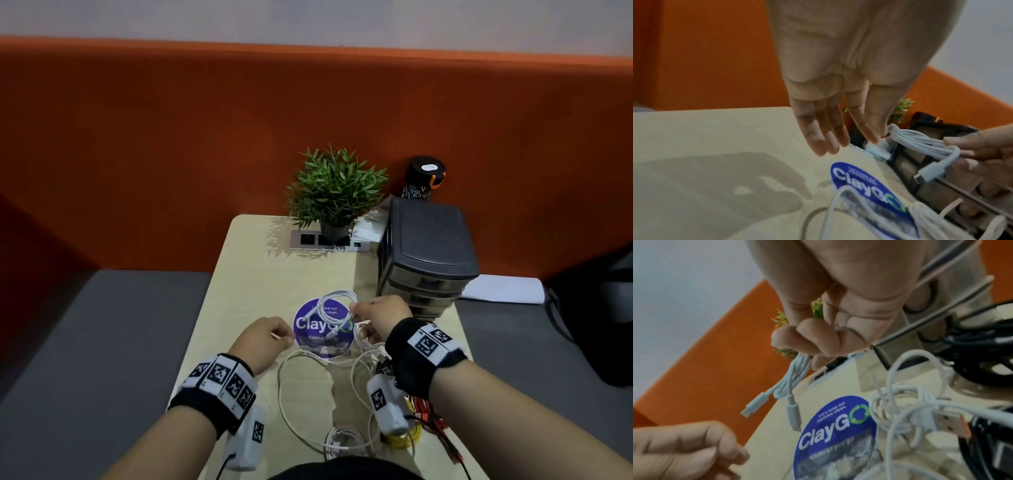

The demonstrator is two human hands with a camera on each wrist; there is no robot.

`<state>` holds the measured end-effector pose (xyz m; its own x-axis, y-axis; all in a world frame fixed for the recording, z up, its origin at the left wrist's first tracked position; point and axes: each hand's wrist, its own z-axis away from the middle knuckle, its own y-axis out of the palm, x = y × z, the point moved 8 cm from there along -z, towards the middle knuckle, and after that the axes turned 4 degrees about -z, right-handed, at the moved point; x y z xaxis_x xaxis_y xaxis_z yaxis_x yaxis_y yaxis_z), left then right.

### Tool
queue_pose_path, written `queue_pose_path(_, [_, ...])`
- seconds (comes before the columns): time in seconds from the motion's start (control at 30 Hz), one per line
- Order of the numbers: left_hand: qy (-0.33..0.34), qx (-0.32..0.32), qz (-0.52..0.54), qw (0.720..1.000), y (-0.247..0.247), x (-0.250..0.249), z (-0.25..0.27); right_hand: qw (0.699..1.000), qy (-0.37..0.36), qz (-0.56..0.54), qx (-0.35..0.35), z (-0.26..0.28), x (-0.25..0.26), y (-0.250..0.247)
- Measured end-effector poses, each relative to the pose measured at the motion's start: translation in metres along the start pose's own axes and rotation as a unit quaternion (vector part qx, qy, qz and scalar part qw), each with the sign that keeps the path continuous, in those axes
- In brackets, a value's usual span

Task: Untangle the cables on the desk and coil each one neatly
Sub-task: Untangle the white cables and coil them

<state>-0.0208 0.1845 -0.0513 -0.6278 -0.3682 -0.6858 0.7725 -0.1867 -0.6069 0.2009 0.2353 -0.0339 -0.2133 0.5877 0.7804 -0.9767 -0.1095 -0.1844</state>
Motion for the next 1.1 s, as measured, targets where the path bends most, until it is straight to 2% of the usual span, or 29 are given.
queue_pose_path(0.17, [-0.085, 0.046, 0.011, 0.995, 0.028, 0.036, -0.001, 0.998, 0.045, 0.035, -0.023, -0.023, -0.016, 0.012])
queue_pose_path(0.33, [-0.072, 0.090, -0.018, 0.993, 0.046, 0.050, -0.003, 0.994, 0.055, 0.083, -0.038, -0.031, -0.020, 0.016])
queue_pose_path(0.4, [-0.066, 0.092, 0.009, 0.994, 0.047, 0.048, -0.002, 0.986, 0.044, 0.160, -0.005, -0.035, -0.015, 0.022])
queue_pose_path(0.47, [-0.057, 0.090, 0.067, 0.992, 0.046, 0.042, 0.000, 0.955, 0.054, 0.290, 0.042, -0.026, -0.013, 0.028])
queue_pose_path(0.5, [-0.049, 0.086, 0.103, 0.990, 0.044, 0.037, 0.002, 0.911, 0.024, 0.406, 0.069, -0.025, -0.012, 0.031])
queue_pose_path(0.53, [-0.041, 0.082, 0.134, 0.987, 0.040, 0.031, 0.003, 0.883, -0.004, 0.462, 0.086, -0.024, -0.012, 0.033])
queue_pose_path(0.57, [-0.030, 0.076, 0.155, 0.984, 0.035, 0.025, 0.005, 0.889, -0.011, 0.445, 0.106, -0.023, -0.012, 0.035])
queue_pose_path(0.63, [0.000, 0.060, 0.169, 0.984, 0.022, 0.010, 0.008, 0.948, 0.020, 0.305, 0.086, -0.019, -0.010, 0.028])
queue_pose_path(0.7, [0.031, 0.040, 0.173, 0.984, 0.008, -0.009, 0.013, 0.979, -0.017, 0.188, 0.075, -0.010, 0.001, 0.028])
queue_pose_path(0.77, [0.063, 0.034, 0.180, 0.981, -0.004, -0.033, 0.020, 0.970, -0.106, 0.177, 0.131, 0.012, 0.022, 0.038])
queue_pose_path(0.87, [0.120, 0.010, 0.167, 0.979, -0.024, -0.073, 0.034, 0.924, -0.226, 0.237, 0.199, 0.047, 0.049, 0.052])
queue_pose_path(1.0, [0.189, -0.032, 0.150, 0.970, -0.055, -0.113, 0.053, 0.915, -0.311, 0.210, 0.145, 0.076, 0.087, 0.028])
queue_pose_path(1.1, [0.213, -0.030, 0.146, 0.966, -0.071, -0.127, 0.065, 0.918, -0.377, 0.078, 0.093, 0.100, 0.126, -0.007])
